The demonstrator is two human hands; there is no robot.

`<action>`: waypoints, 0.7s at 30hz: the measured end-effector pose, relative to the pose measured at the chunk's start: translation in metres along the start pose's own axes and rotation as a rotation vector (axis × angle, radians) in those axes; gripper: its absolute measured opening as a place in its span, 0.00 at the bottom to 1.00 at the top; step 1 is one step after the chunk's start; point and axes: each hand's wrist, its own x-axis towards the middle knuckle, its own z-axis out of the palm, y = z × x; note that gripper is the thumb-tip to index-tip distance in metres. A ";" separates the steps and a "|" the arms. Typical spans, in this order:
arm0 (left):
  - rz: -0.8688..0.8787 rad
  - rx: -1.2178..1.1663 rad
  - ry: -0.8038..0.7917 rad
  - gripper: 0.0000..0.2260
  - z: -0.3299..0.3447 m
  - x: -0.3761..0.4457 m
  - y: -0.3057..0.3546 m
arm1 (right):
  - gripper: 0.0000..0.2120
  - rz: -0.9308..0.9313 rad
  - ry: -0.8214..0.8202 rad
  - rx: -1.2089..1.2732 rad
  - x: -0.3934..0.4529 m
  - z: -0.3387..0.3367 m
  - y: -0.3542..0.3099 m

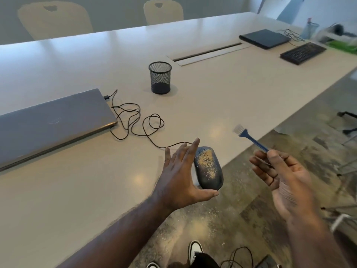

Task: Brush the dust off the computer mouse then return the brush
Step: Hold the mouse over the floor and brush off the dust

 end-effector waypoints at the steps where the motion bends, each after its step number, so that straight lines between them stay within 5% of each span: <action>1: 0.006 -0.003 -0.009 0.57 0.003 -0.001 0.003 | 0.04 -0.001 0.005 -0.004 -0.003 -0.006 -0.001; 12: 0.042 0.031 -0.040 0.57 0.031 0.003 0.043 | 0.08 -0.017 0.010 -0.110 -0.005 -0.052 -0.025; 21: 0.028 0.069 -0.006 0.58 0.069 0.011 0.083 | 0.23 -0.004 0.014 -0.190 0.002 -0.095 -0.044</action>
